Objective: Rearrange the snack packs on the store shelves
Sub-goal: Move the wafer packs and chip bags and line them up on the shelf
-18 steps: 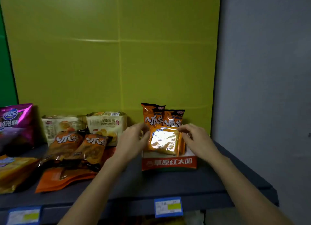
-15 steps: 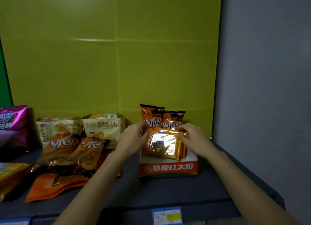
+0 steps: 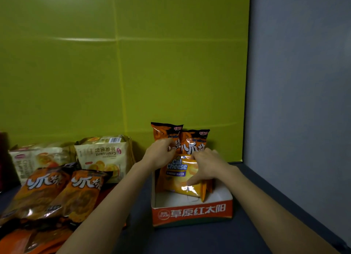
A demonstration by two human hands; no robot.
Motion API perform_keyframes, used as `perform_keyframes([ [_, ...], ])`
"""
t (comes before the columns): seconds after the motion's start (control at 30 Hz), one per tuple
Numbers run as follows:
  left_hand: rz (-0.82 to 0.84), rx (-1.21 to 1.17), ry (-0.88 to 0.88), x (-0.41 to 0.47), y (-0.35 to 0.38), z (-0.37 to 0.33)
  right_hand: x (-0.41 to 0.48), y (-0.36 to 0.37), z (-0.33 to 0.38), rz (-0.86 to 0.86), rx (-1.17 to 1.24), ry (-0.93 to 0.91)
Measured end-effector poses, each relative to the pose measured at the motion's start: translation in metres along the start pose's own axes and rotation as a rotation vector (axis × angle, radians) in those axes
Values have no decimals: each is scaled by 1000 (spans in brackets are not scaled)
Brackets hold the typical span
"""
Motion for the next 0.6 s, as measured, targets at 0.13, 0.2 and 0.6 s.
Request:
perform_keyframes([
  [0.13,60,-55,-18,6,8,7,-2,-10,-2,19,106,24],
  [0.2,87,-96,-42,9,10,8,-5,-22,-7,-21,257,42],
  [0.6,426,-392,-105,13,22,11,-46,-76,-89,-341,879,214],
])
Point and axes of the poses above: each hand's wrist, its own x-axis towards the middle knuckle, its own y-axis out of the palm, z = x × y, the point moved 5 cm from there along x, towards the middle knuckle, and after that the axes turned 8 degrees about y, right-handed, at the moved point
